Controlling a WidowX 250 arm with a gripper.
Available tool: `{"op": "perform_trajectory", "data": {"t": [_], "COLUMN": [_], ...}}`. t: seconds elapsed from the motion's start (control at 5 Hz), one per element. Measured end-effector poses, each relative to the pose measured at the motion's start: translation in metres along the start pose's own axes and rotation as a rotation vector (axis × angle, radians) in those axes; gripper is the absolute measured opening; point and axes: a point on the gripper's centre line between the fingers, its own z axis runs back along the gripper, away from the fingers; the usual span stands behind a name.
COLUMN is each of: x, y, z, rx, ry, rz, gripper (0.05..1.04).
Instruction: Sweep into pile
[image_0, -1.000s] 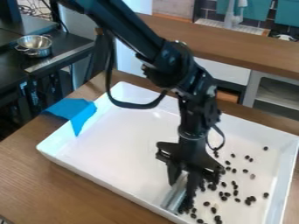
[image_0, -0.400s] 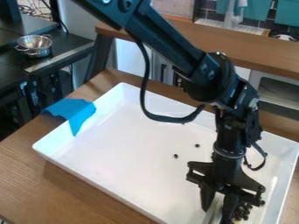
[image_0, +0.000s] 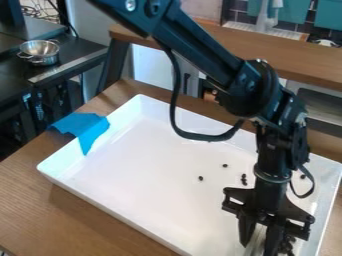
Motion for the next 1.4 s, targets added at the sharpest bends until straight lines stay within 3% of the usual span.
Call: {"op": "perform_trajectory", "data": {"t": [0.4,0.6,0.8,1.4], "x": [0.018,0.032,0.055,0.094], "y": [0.049,0.079,0.119,0.176], "z": [0.057,0.078,0.091,0.064], "rx": [-0.105,-0.128,-0.094,0.012], "ry": [-0.018,-0.038,-0.093,-0.113], "rz": [0.042,0.072,0.091,0.079], "gripper": [0.368,0.369,0.368,0.369]}}
